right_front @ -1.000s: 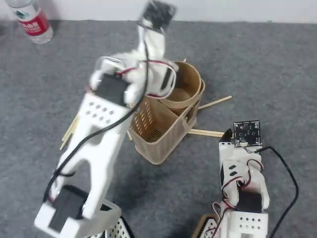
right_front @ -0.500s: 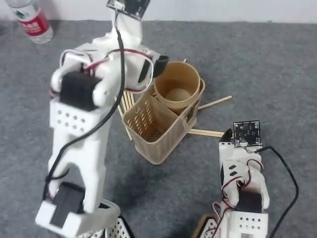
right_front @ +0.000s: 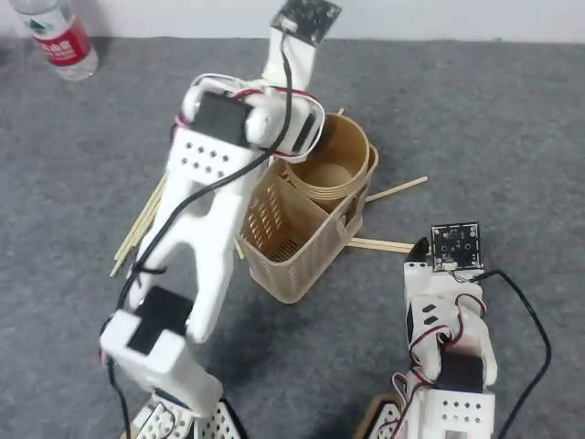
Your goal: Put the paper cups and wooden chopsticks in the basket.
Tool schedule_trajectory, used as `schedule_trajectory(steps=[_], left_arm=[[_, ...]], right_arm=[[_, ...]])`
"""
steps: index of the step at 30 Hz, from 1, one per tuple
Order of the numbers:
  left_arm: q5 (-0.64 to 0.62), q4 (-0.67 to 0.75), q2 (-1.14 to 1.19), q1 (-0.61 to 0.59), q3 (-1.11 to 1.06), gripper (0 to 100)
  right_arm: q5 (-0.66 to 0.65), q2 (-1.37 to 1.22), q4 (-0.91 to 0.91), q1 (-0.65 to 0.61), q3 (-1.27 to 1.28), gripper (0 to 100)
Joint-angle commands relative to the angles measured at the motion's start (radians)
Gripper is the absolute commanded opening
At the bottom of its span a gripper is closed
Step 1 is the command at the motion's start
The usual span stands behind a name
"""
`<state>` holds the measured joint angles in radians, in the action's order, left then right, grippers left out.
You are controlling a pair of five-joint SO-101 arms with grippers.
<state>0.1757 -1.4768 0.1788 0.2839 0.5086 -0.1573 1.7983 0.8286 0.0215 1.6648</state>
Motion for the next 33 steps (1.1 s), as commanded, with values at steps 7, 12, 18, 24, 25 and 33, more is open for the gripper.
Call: schedule_trajectory(steps=[7,12,18,24,25,33], left_arm=[[0.103,-0.098,0.19,0.009,0.038,20],[0.193,-0.126,0.21,0.025,0.038,1],[0.229,-0.196,0.207,0.054,0.081,1],[0.238,-0.284,0.189,0.071,0.302,1],[0.238,-0.282,0.172,0.075,0.298,1],[0.239,-0.282,0.107,0.199,0.226,1]], right_arm=[[-0.012,0.012,-0.016,0.007,0.018,20.9],[-0.012,0.012,-0.016,0.007,0.018,20.9],[-0.012,0.012,-0.016,0.007,0.018,20.9],[-0.012,0.012,-0.016,0.007,0.018,20.9],[-0.012,0.012,-0.016,0.007,0.018,20.9],[-0.012,0.016,-0.019,0.018,0.018,20.9]])
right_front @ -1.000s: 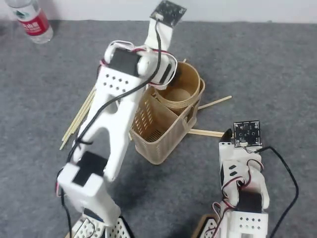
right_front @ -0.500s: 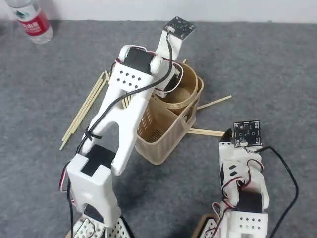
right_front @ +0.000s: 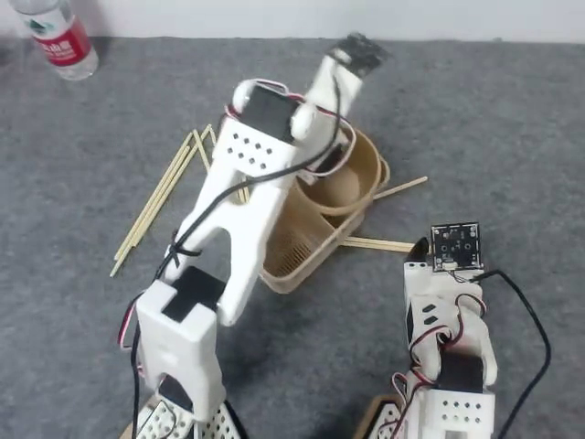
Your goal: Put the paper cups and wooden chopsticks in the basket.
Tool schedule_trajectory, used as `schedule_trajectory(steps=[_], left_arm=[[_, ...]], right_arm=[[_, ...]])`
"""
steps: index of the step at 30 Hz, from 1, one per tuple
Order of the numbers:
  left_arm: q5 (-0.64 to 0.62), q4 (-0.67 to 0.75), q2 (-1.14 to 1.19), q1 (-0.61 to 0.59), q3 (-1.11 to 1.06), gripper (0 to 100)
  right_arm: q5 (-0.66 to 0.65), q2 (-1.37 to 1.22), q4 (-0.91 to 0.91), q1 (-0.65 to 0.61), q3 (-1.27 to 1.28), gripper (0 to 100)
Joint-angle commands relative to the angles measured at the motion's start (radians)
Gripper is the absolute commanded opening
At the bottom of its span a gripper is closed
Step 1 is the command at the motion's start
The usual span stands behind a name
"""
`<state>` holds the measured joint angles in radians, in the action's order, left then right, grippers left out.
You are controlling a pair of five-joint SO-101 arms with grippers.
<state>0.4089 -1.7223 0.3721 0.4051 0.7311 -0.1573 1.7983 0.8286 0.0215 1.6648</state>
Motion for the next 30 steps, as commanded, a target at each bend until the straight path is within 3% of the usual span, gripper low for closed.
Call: schedule_trajectory(steps=[1,6,13,24,30], left_arm=[[0.006,-0.037,-0.087,0.098,0.01,1],[0.006,-0.037,-0.089,0.161,0.018,1],[0.006,-0.037,-0.091,0.235,0.019,1],[0.006,-0.037,-0.117,0.454,0.054,1],[0.006,-0.037,-0.123,0.479,0.104,1]], right_arm=[[-0.014,0.016,-0.019,0.028,0.018,20.9],[0.025,0.016,-0.064,0.182,0.009,20.9],[0.379,0.016,-0.11,0.53,-0.028,20.8],[0.413,0.016,-0.199,0.608,0.003,20.8],[0.413,0.016,-0.228,0.627,0.014,20.8]])
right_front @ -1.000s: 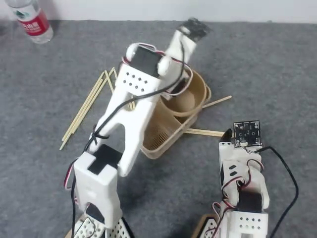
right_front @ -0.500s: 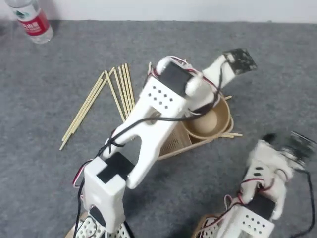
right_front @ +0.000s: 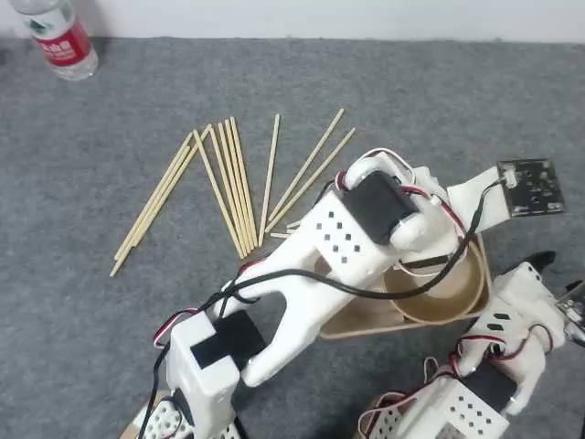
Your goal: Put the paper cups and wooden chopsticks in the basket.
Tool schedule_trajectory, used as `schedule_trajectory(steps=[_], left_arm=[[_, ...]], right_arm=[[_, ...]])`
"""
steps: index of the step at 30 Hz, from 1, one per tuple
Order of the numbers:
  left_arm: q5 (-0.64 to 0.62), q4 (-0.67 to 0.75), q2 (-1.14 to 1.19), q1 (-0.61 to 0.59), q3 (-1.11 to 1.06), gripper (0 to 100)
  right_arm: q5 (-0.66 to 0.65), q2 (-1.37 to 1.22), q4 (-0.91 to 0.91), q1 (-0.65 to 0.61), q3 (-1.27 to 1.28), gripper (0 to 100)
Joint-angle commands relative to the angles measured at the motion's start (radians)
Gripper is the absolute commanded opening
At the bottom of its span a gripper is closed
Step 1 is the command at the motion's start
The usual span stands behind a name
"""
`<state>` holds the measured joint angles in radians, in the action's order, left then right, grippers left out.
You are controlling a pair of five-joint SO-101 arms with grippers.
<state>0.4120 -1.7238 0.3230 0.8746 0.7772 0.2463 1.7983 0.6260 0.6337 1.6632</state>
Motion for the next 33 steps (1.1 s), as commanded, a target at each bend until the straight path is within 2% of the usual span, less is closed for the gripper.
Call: schedule_trajectory(steps=[1,4,8,17,24,33], left_arm=[[0.003,-0.035,-0.069,0.011,0.059,1],[0.003,-0.034,-0.06,0.055,0.081,1],[0.002,-0.023,-0.012,0.115,0.134,1],[-0.118,0.003,0.241,0.038,0.306,2],[-0.206,-0.015,0.313,0.014,0.47,23],[-0.267,-0.025,0.249,-0.02,0.547,24]], right_arm=[[0.009,0.016,-0.027,0.015,0.015,20.8],[0.009,0.016,-0.031,0.019,0.015,20.8],[0.011,0.016,-0.035,0.09,0.008,20.8],[0.011,0.016,-0.081,0.206,0.017,20.8],[0.011,0.016,-0.081,0.205,0.017,20.8],[0.011,0.016,-0.074,0.2,0.017,20.8]])
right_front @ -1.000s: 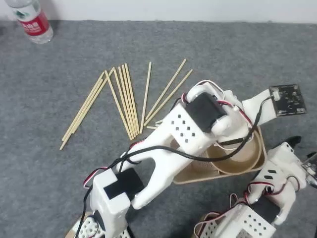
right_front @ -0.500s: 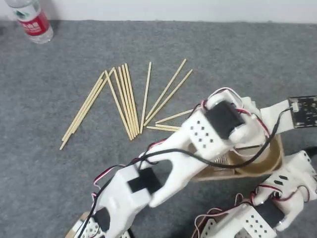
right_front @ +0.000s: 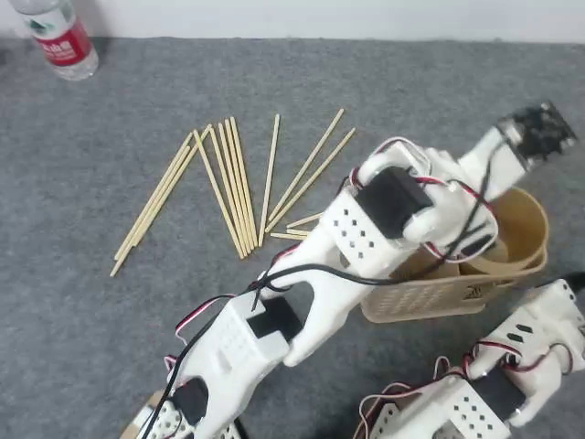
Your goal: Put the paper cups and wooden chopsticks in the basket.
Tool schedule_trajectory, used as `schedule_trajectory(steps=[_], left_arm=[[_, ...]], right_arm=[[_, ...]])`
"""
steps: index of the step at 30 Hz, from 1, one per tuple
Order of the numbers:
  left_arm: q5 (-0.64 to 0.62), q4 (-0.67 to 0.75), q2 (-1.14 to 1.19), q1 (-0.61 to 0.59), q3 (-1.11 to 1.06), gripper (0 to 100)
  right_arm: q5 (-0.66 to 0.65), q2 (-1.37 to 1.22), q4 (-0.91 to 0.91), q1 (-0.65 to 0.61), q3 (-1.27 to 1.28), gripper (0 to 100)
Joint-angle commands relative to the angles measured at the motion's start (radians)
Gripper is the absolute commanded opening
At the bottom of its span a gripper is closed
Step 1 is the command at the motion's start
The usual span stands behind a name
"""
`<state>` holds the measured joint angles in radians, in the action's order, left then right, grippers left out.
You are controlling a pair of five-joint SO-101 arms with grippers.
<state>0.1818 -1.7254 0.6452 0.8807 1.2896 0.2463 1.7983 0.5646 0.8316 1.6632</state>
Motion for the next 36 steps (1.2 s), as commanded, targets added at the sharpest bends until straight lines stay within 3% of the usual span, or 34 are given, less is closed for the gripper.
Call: schedule_trajectory(steps=[1,13,19,28,36], left_arm=[[-0.044,-0.023,-0.081,-0.04,0.035,24],[-0.068,-0.028,-0.423,-0.207,0.028,25],[-0.068,-0.031,-0.563,-0.37,0.008,24],[-0.068,-0.031,-0.792,-0.732,-0.314,24],[-0.063,-0.028,-1.12,-0.937,-0.776,24]], right_arm=[[0.011,0.016,-0.013,0.001,0.017,20.8],[0.005,0.016,-0.01,-0.024,0.017,20.8],[0.005,0.016,-0.01,-0.024,0.017,20.8],[0.005,0.015,-0.01,-0.025,0.018,20.8],[0.003,0.008,-0.01,-0.053,0.018,20.8]])
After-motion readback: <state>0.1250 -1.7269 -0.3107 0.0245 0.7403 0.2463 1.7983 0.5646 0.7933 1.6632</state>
